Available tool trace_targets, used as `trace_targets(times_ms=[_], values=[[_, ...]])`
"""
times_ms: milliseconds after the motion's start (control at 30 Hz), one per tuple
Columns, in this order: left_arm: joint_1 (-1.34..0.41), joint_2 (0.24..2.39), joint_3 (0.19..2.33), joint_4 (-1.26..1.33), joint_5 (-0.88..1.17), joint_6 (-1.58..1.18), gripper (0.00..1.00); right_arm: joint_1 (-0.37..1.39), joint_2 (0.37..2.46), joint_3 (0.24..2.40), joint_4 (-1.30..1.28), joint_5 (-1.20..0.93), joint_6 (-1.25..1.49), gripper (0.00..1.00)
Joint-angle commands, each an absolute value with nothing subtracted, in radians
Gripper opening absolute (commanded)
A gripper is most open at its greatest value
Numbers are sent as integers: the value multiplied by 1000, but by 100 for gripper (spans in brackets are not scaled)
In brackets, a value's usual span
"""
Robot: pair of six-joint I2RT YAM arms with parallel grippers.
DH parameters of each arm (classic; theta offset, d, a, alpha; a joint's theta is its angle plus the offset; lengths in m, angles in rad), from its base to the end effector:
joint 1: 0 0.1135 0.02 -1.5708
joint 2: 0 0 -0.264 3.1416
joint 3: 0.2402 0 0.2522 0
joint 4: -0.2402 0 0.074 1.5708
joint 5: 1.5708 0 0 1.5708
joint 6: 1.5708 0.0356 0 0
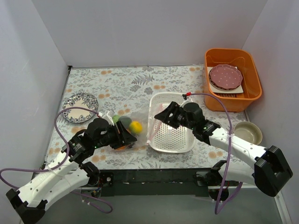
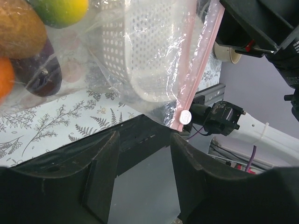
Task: Place the food in the zip-top bag and seal the zipper
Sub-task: Zip the zipper food storage bag at the center of the board.
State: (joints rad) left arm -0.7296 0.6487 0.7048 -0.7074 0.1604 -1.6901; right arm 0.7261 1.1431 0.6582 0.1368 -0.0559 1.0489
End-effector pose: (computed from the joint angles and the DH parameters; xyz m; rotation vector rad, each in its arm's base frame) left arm 0.0988 -0.0960 0.2805 -1.1340 2.4059 -1.3065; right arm 0.1917 0.1729 0.2553 0.3005 2.1050 1.1931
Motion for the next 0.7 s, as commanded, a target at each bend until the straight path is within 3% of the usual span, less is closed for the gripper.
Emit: trace_targets(times_ms=[0,67,133,167,200,267,333,600,667], values=[[-729,650,686,-663,202,-1712,46,719,1157,666,224,-121,1063,53],[-729,653,680,-640,210,-1715,47,719,1167,663,235,-138,1063,40],[-729,664,670,-614,225,-1721,47,719,1172,661,238,-149,1066,39],[-729,664,667,-604,229,-1726,47,719,1172,657,248,-159,1068,45],[-729,663,657,-595,232,-1733,47,719,1172,655,249,-164,1071,59],[-729,657,649,-569,233,-1743,48,719,1172,649,244,-170,1075,66],[-729,657,638,-557,235,-1749,48,719,1167,650,226,-169,1075,82],[-729,669,629,-546,245,-1746,48,719,1196,658,199,-167,1078,85],[-729,672,626,-538,252,-1747,48,719,1215,666,201,-182,1077,80]])
